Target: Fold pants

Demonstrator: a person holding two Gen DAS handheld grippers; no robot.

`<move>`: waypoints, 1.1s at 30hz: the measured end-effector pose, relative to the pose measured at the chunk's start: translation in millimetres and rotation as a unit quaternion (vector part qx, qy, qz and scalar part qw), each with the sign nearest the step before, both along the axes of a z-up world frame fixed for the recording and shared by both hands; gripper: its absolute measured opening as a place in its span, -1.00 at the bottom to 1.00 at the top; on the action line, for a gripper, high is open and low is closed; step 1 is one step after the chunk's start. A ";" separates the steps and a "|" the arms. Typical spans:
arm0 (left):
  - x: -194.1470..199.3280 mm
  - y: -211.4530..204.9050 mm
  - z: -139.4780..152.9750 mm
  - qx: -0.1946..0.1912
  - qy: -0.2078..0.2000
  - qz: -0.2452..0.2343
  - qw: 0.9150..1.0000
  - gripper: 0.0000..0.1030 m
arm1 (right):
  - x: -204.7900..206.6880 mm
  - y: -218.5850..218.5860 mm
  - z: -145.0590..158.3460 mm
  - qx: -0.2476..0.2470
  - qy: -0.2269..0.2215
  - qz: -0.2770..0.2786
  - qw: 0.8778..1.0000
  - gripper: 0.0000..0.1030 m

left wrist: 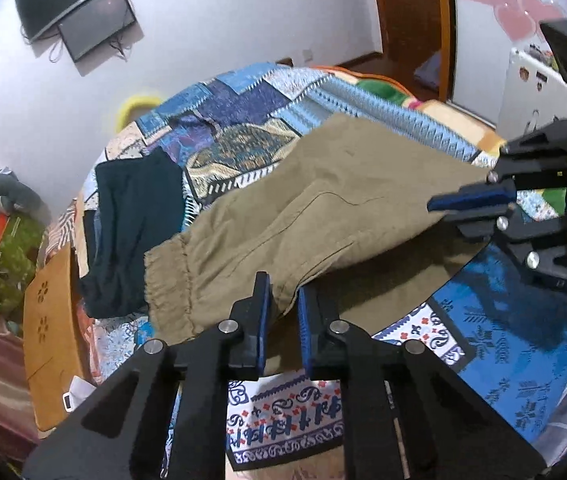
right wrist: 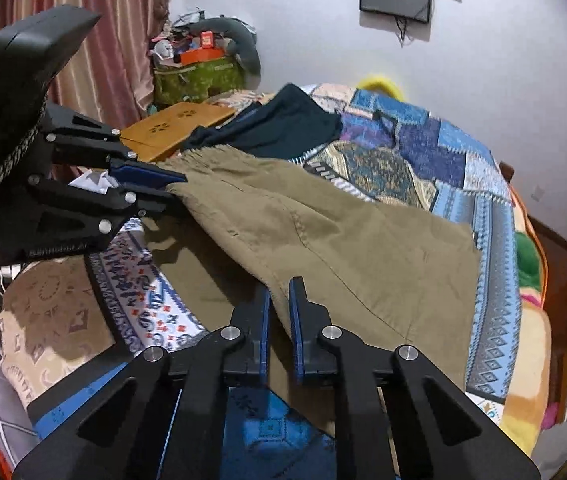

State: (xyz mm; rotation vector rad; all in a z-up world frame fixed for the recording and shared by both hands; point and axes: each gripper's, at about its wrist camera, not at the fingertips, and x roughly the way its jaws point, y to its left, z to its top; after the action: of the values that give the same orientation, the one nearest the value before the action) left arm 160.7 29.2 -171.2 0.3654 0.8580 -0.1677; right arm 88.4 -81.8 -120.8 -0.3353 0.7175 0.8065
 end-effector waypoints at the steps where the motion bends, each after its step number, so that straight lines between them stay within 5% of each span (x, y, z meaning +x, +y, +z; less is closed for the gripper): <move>1: -2.4 0.6 2.5 -0.003 -0.003 0.000 1.000 -0.77 | -4.4 0.4 2.1 0.002 -0.004 0.002 1.000 -0.86; 6: -6.7 6.0 -6.9 -0.034 0.031 0.009 0.999 -0.74 | -10.1 1.4 -10.9 0.011 0.014 -0.001 1.000 -0.86; 12: -20.6 20.6 -15.6 -0.073 0.051 0.042 0.995 -0.49 | -10.0 -7.0 -20.7 0.020 0.054 -0.018 0.998 -0.78; 23: -28.6 90.3 20.7 -0.116 0.002 0.147 0.982 0.42 | -9.5 -50.0 8.2 0.077 0.060 -0.079 0.992 -0.36; 33: 12.3 121.9 -21.8 -0.176 0.076 0.195 0.962 0.50 | 19.3 -68.1 -4.8 0.095 0.089 -0.141 0.981 -0.32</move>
State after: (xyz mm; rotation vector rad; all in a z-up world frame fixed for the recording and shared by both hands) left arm 173.0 151.0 -193.0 -0.1543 1.0144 0.0208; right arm 107.7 -149.8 -125.6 0.0136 0.8271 0.6331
